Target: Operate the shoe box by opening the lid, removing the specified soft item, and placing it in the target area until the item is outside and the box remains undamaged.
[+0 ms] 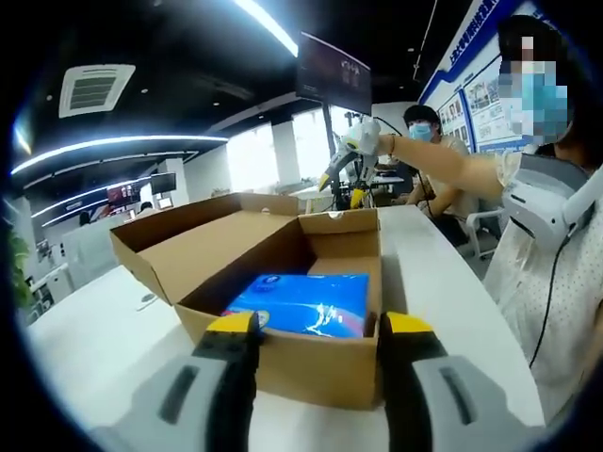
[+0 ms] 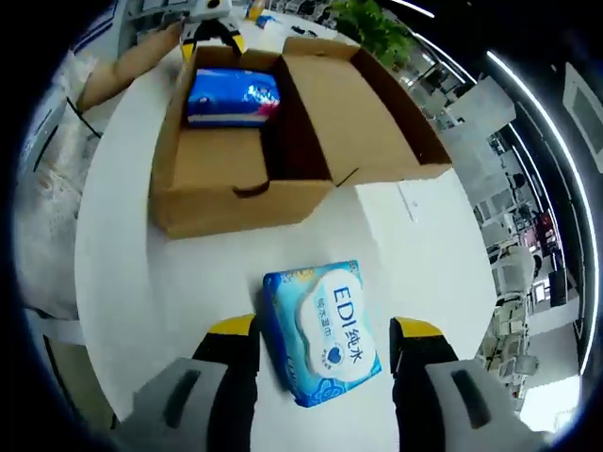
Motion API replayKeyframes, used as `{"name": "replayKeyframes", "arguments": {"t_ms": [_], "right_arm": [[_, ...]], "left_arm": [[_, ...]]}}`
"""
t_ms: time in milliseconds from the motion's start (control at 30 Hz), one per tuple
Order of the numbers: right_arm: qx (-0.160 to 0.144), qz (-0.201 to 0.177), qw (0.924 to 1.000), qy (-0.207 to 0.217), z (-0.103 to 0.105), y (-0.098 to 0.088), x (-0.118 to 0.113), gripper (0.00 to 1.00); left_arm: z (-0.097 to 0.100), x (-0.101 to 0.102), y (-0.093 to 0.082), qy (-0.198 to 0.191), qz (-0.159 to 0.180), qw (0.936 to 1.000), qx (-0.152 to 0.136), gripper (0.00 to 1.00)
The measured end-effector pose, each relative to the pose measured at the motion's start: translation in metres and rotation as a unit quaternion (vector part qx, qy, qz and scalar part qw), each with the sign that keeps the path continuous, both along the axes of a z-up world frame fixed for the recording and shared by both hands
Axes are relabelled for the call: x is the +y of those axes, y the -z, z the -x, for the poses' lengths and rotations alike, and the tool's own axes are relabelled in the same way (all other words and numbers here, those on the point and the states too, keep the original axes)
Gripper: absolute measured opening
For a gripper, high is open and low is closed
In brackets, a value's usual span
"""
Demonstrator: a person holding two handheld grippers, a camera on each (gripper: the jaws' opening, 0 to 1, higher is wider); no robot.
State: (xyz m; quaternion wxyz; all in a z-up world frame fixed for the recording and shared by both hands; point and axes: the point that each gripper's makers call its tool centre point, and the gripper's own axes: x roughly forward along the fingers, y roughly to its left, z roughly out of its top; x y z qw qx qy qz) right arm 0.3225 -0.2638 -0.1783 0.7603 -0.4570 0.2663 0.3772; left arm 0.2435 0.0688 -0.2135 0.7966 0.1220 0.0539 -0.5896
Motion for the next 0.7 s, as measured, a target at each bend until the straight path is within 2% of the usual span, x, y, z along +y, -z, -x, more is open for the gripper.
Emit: {"name": "replayKeyframes", "arguments": {"t_ms": [33,167,300,467,567,700], "right_arm": [[-0.002,-0.005,1.0000,-0.001,0.000,-0.002,0.002,0.56],[-0.037,-0.051,0.9974,-0.036,0.001,-0.024,0.040,0.56],[-0.046,-0.077,0.9929,-0.078,0.006,-0.030,0.082,0.54],[-0.027,-0.141,0.9817,-0.125,0.015,-0.026,0.143,0.53],[-0.025,-0.160,0.9767,-0.141,0.015,-0.021,0.166,0.50],[-0.011,-0.174,0.9733,-0.149,0.010,-0.002,0.199,0.47]], "left_arm": [[0.000,0.000,0.000,0.001,0.003,1.0000,0.000,0.53],[0.001,-0.001,0.000,-0.001,0.014,0.9999,-0.008,0.53],[0.000,0.000,-0.001,-0.005,0.022,0.9996,-0.016,0.53],[-0.001,0.001,0.000,-0.013,0.019,0.9993,-0.028,0.54],[-0.002,0.002,-0.001,-0.015,0.020,0.9992,-0.031,0.54],[-0.003,0.004,-0.001,-0.016,0.021,0.9991,-0.033,0.54]]}}
